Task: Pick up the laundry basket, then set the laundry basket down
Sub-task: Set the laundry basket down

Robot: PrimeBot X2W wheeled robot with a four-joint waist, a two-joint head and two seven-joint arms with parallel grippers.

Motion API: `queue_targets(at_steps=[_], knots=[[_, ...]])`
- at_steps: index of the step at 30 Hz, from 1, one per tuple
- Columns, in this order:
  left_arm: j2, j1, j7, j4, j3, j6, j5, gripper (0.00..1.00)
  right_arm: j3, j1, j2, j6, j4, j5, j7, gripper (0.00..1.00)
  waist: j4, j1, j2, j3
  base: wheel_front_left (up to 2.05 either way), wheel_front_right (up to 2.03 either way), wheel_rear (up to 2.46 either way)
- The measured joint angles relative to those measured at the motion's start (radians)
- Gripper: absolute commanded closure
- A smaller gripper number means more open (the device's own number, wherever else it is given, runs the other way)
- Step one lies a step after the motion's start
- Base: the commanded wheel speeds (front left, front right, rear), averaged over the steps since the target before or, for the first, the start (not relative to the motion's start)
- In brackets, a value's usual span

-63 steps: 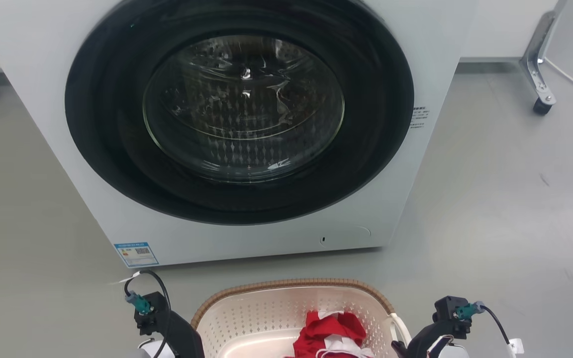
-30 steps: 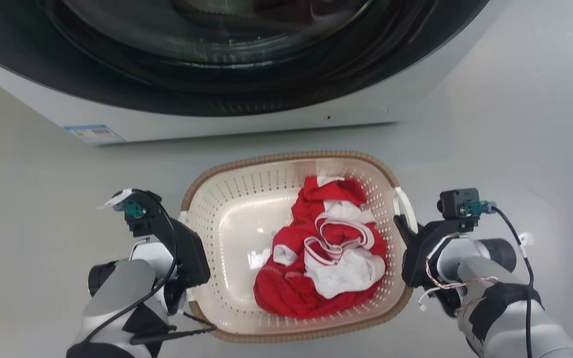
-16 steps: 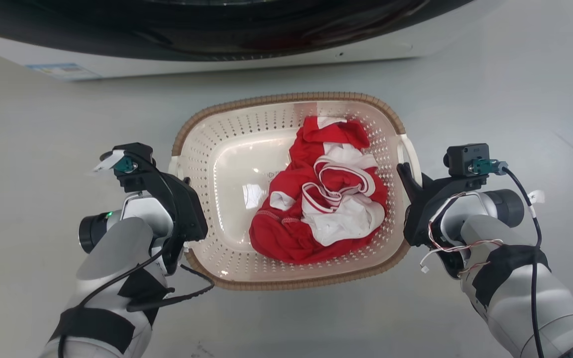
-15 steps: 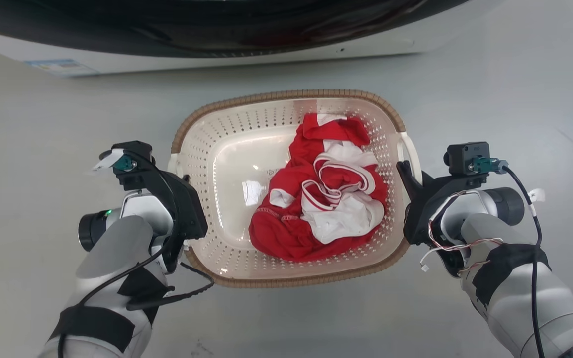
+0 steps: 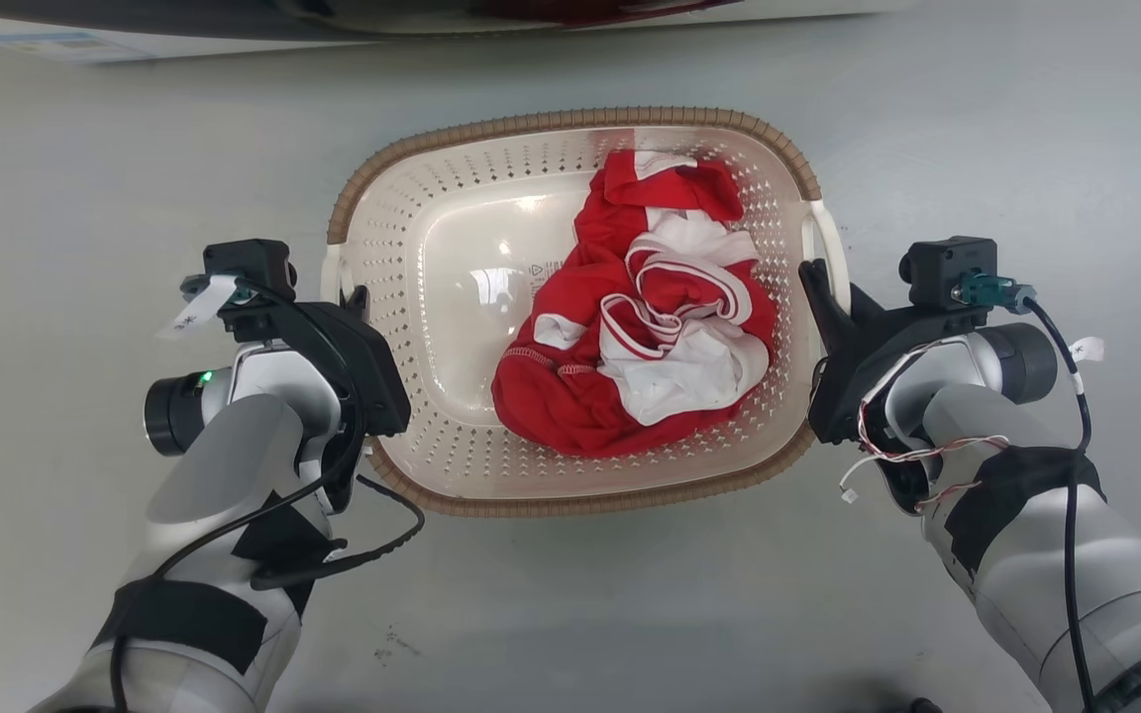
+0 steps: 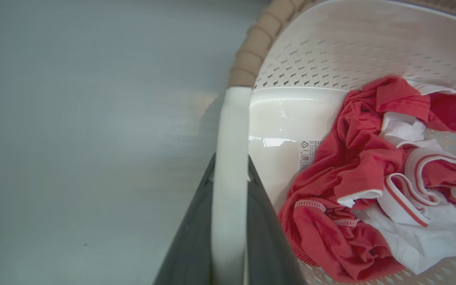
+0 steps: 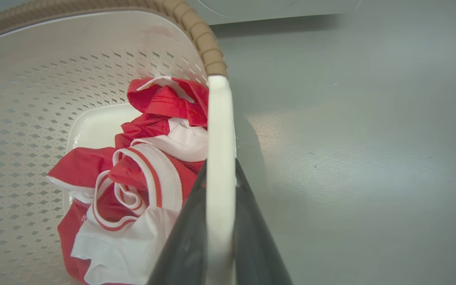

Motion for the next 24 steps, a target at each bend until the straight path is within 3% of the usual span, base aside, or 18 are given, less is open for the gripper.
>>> queue_targets(at_steps=[24], knots=[[-0.005, -0.032, -0.058, 0.05, -0.007, -0.034, 0.001, 1.0, 0.003, -0.018, 0.008, 0.0, 0.036, -0.008, -0.039, 1.0, -0.003, 0.0, -0.0002, 0.04, 0.0, 0.0, 0.0]])
